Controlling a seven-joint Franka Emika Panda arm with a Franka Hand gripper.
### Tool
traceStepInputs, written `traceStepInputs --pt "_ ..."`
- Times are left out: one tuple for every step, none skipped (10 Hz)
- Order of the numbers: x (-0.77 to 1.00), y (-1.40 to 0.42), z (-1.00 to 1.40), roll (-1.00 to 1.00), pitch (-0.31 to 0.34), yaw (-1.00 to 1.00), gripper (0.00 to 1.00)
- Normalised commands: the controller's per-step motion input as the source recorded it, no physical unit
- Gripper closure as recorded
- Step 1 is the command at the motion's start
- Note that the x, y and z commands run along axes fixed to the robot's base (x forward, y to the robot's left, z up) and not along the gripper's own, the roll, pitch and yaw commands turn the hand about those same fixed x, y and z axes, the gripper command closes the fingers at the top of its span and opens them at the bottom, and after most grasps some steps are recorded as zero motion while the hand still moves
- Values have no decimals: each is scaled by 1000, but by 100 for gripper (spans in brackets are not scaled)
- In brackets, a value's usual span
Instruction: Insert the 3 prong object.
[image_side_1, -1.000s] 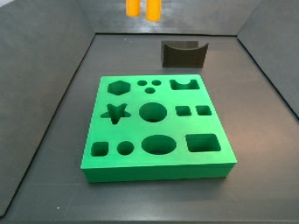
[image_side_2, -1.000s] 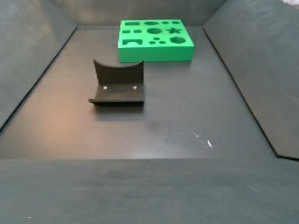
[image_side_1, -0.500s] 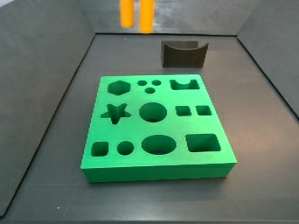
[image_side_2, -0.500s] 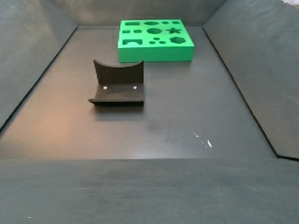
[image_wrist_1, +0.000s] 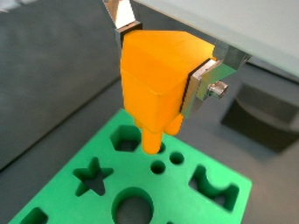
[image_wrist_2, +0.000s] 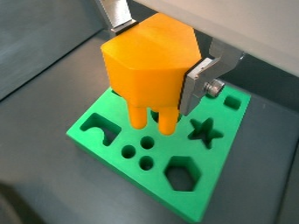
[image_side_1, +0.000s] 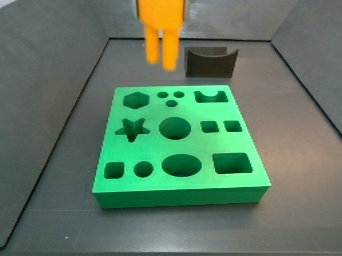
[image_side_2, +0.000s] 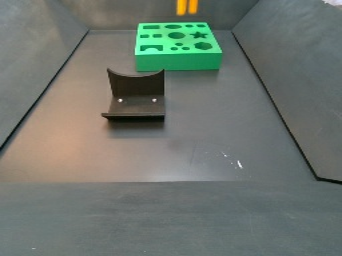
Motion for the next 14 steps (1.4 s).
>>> traceStepInputs --pt "277 6 -503 46 -23 -889 100" --pt "103 69 -469 0 -59 -920 100" --pt "0 151 -411 0 -99 -889 100" --pt "0 283 -371 0 -77 -743 100" --pt "0 466 -334 -31 -39 -514 100" --pt "0 303 -106 0 3 -94 100" --pt "-94 111 -126 24 0 0 100" --pt "-109 0 -260 10 -39 -77 100" --pt "0 -157 -343 11 -74 -43 100" --pt "40 -140 -486 36 -80 0 100" --pt "31 -91 -483 29 -79 46 100" --pt "83 -6 -394 13 -36 89 100" --pt "94 0 -271 23 0 94 100" --pt "189 51 -249 30 0 109 100"
